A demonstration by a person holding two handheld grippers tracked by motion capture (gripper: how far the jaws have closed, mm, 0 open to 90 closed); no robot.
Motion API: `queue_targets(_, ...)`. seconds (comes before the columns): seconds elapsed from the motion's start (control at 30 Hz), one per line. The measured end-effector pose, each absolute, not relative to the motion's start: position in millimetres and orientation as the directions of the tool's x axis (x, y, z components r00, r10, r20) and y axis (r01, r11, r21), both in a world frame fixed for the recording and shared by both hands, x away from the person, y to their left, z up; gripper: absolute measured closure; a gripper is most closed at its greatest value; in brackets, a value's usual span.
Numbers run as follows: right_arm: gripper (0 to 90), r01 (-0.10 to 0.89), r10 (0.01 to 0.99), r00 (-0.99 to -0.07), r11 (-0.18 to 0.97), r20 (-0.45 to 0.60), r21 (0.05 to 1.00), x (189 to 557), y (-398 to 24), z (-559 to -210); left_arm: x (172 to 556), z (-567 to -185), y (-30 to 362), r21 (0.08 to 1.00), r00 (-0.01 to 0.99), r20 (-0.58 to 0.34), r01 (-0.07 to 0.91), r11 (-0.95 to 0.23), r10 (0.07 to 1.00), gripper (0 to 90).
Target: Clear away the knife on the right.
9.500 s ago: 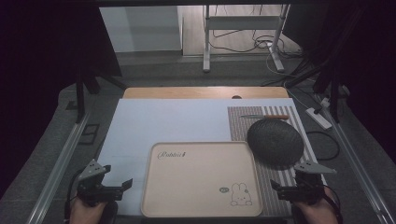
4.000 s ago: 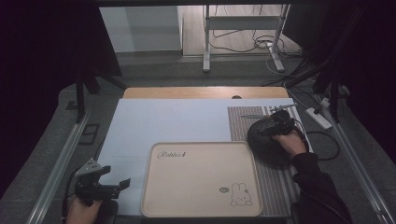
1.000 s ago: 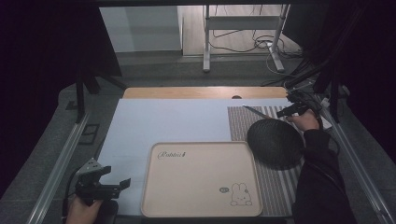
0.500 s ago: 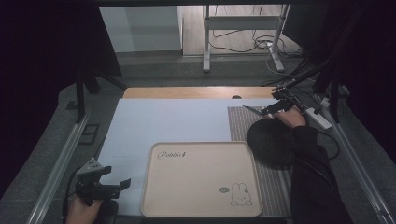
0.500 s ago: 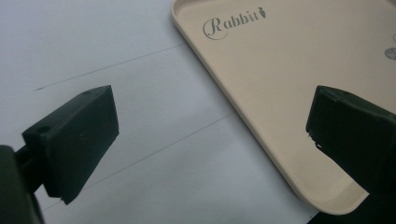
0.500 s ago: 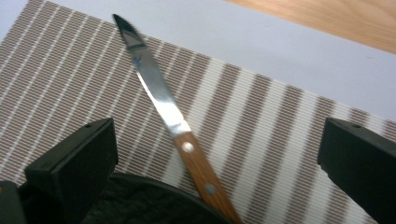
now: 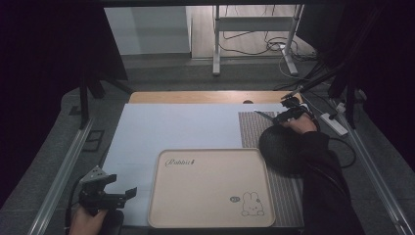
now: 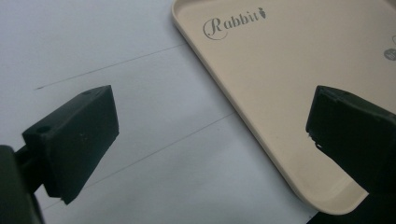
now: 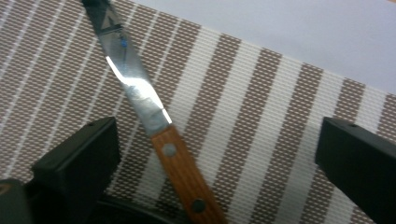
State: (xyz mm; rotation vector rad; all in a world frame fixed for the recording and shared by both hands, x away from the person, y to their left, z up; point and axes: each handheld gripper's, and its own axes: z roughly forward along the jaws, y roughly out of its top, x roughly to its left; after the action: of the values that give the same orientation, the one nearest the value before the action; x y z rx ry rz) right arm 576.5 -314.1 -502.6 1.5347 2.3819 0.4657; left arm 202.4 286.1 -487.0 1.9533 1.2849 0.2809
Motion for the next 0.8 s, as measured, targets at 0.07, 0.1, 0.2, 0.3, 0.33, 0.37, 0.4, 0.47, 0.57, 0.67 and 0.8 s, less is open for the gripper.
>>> queue_targets(0.07, 8.2, 0.826, 0.914, -0.401, 0.392, -0.066, 0.404, 577, -316, -503, 202, -487, 286, 0.698, 0.467, -0.218, 0.688, -0.198, 0.857, 2.5)
queue_targets(0.1, 9.3, 0.826, 0.912, -0.408, 0.39, -0.046, 0.408, 578, -318, -504, 202, -487, 286, 0.698, 0.467, -0.218, 0.688, -0.197, 0.857, 2.5)
queue_targets(0.2, 22.6, 0.813, 0.904, -0.425, 0.404, -0.047, 0.42, 576, -321, -501, 202, -487, 286, 0.698, 0.467, -0.218, 0.688, -0.197, 0.857, 2.5)
queue_targets(0.3, 48.6, 0.79, 0.883, -0.467, 0.44, -0.044, 0.427, 572, -323, -496, 202, -487, 286, 0.698, 0.467, -0.217, 0.688, -0.198, 0.857, 2.5)
queue_targets(0.33, 57.0, 0.785, 0.878, -0.477, 0.448, -0.042, 0.428, 572, -323, -495, 202, -487, 286, 0.698, 0.467, -0.217, 0.688, -0.199, 0.857, 2.5)
queue_targets(0.37, 64.3, 0.782, 0.874, -0.484, 0.451, -0.038, 0.43, 572, -323, -495, 202, -487, 286, 0.698, 0.467, -0.216, 0.688, -0.199, 0.857, 2.5)
queue_targets(0.4, 73.6, 0.777, 0.868, -0.495, 0.462, -0.039, 0.427, 571, -324, -494, 202, -487, 286, 0.698, 0.467, -0.216, 0.688, -0.199, 0.858, 2.5)
queue_targets(0.47, 76.8, 0.767, 0.857, -0.515, 0.477, -0.032, 0.429, 571, -326, -494, 202, -487, 286, 0.698, 0.466, -0.216, 0.688, -0.198, 0.858, 2.5)
queue_targets(0.57, 77.0, 0.759, 0.848, -0.53, 0.488, -0.026, 0.432, 571, -328, -494, 202, -487, 286, 0.697, 0.466, -0.217, 0.689, -0.198, 0.858, 2.5)
queue_targets(0.67, 77.1, 0.751, 0.841, -0.54, 0.499, -0.034, 0.433, 571, -330, -493, 202, -487, 286, 0.697, 0.466, -0.217, 0.689, -0.198, 0.858, 2.5)
queue_targets(0.8, 77.1, 0.744, 0.84, -0.54, 0.505, -0.052, 0.436, 570, -337, -490, 202, -487, 286, 0.697, 0.465, -0.218, 0.689, -0.197, 0.858, 2.5)
